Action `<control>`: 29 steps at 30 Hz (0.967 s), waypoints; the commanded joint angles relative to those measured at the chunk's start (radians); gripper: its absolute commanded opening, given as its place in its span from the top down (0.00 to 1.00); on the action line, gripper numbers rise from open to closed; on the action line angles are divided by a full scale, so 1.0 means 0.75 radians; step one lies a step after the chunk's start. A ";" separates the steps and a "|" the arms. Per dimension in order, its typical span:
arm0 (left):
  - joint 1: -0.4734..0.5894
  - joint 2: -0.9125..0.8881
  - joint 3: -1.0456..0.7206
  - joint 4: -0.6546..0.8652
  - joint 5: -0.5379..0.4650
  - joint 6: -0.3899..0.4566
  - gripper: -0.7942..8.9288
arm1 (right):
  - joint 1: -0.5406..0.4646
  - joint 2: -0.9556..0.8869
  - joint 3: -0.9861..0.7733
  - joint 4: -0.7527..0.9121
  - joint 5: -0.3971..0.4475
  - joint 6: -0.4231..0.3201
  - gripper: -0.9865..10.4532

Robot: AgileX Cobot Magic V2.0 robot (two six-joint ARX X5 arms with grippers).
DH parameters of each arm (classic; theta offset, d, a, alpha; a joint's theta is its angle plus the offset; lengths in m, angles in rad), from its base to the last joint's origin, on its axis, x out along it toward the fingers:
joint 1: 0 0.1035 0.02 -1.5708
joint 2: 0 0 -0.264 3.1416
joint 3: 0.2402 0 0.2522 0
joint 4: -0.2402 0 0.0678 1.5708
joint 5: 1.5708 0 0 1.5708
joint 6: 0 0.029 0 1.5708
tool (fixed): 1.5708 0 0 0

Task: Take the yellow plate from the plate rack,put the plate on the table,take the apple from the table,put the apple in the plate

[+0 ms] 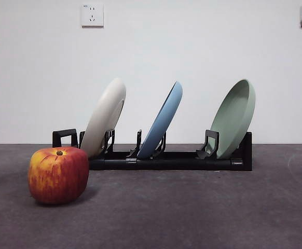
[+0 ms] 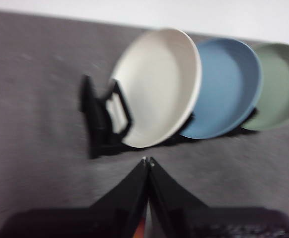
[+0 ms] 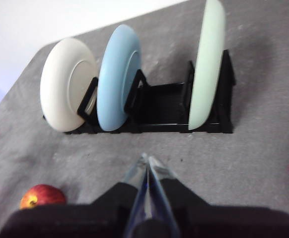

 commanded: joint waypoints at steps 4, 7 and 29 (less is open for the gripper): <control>0.000 0.320 0.277 -0.066 0.184 0.025 0.89 | 0.005 0.112 0.105 -0.036 -0.017 -0.065 0.67; -0.016 0.441 0.413 -0.115 0.184 0.025 0.74 | 0.005 0.136 0.119 -0.048 -0.042 -0.068 0.66; -0.292 1.139 1.089 -0.209 0.172 0.025 0.72 | 0.015 0.142 0.119 -0.048 -0.050 -0.067 0.67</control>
